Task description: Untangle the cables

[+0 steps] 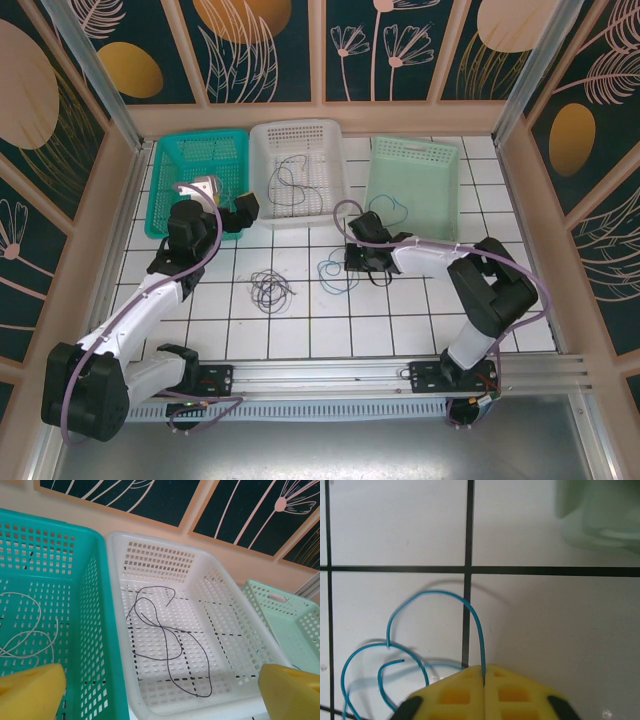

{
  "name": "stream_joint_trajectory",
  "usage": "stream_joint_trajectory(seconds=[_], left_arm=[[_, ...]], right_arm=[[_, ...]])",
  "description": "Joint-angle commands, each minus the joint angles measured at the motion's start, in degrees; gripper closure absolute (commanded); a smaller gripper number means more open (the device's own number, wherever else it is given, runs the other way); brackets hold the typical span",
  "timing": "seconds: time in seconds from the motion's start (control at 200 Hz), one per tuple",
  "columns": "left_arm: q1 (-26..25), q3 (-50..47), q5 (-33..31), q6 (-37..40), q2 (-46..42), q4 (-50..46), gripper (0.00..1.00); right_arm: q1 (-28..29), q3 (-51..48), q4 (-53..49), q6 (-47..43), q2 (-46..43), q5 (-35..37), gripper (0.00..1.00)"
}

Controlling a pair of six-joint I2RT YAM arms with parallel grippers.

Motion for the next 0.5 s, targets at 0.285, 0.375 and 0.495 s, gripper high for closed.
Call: stream_joint_trajectory(seconds=[0.285,0.375,0.495], left_arm=[[-0.58,-1.44,5.89,-0.65,-2.15,4.91,0.01],[-1.54,-1.70,8.04,0.59,-2.40,5.91,0.02],[-3.64,-1.65,12.29,2.62,-1.83,8.05,0.02]], right_arm=[[3.98,-1.82,3.13,-4.40,-20.41,7.66,1.00],[4.12,-1.82,3.64,-6.75,-26.70,7.46,1.00],[4.17,-1.28,3.17,-9.34,-33.88,7.45,1.00]])
